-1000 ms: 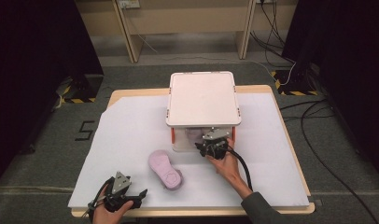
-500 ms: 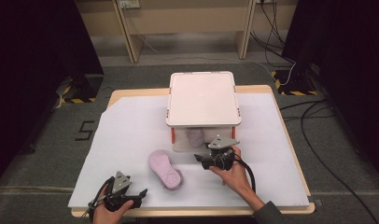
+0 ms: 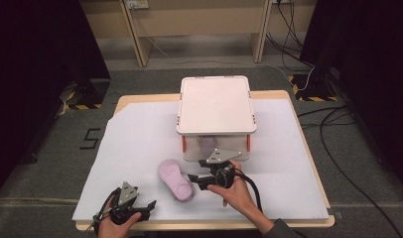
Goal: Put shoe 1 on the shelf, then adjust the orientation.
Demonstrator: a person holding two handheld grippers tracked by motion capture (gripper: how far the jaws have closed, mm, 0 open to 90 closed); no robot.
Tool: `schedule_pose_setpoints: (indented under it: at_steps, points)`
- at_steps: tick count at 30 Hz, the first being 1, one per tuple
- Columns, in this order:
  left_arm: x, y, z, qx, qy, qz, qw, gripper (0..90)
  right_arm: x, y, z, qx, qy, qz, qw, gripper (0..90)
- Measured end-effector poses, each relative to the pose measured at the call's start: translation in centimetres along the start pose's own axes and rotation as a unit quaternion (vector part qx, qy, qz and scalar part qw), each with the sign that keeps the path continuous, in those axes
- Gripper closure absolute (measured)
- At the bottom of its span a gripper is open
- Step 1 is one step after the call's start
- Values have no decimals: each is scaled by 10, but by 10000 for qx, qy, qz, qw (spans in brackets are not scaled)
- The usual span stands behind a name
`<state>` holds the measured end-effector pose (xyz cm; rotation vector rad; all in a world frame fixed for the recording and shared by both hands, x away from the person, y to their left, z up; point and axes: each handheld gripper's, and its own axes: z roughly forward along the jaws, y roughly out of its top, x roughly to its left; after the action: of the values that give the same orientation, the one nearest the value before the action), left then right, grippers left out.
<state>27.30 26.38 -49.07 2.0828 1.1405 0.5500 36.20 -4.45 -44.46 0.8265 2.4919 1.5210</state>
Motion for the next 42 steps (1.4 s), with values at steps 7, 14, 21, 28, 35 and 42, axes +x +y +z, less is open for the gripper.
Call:
schedule_pose_setpoints:
  at_steps: [7,14,21,28,35,42]
  points:
    - [1,0,1,46,26,-6,10000,171,12,-1,24,97,328,184,9992,328]
    - [0,0,1,25,0,20,10000,171,14,-6,37,297,453,295,9981,299]
    - [0,0,0,5,-3,53,10000,171,19,-6,48,423,755,490,9950,310]
    - [-1,0,-1,-7,22,54,10000,171,26,-5,61,604,1124,571,9902,396]
    - [0,0,-1,-22,-12,50,10000,171,23,-2,61,727,1232,1012,9845,523]
    - [-1,0,-1,-20,-15,50,10000,171,26,-1,50,630,1329,960,9845,617]
